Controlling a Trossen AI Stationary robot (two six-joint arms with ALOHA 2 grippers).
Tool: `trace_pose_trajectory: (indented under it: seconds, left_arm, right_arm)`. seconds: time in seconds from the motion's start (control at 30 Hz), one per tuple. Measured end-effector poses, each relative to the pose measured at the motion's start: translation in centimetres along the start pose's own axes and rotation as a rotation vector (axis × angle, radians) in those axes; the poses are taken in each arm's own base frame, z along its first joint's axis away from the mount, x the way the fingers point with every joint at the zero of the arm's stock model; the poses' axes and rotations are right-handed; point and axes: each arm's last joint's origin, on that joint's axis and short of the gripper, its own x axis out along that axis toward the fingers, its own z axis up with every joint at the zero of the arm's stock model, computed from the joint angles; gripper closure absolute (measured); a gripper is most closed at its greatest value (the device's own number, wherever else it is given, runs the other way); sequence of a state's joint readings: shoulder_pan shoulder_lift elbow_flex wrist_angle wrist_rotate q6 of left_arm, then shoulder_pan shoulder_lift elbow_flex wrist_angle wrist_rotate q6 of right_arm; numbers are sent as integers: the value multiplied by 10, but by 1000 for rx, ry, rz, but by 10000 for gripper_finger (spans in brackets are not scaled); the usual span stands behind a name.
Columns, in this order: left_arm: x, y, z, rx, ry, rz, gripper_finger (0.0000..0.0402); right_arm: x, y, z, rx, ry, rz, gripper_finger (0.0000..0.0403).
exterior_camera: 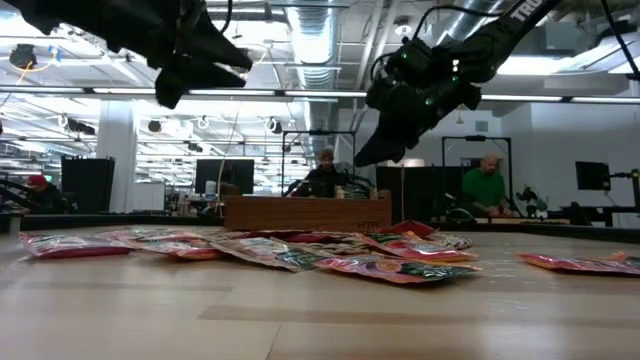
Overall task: Pick & Place Tea
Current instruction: Put the red tea bag into the middle section of the wooden organizer
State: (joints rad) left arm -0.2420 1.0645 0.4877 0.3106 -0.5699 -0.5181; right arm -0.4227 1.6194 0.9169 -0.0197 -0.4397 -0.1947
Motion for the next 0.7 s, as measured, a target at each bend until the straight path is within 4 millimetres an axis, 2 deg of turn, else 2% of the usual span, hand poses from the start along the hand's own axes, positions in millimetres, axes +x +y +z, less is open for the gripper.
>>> trace_pose_trajectory:
  seconds: [0.1, 0.37, 0.7]
  left_arm:
    - [0, 2, -5, -56, 60, 6, 252]
    - [-4, 14, -24, -22, 260, 86, 252]
    - [-6, 18, -29, -64, 306, 135, 252]
  right_arm:
    - [0, 15, 6, -32, -8, 32, 335]
    - [-17, 57, 11, -92, 67, 126, 335]
    - [-43, 95, 14, -169, 111, 171, 335]
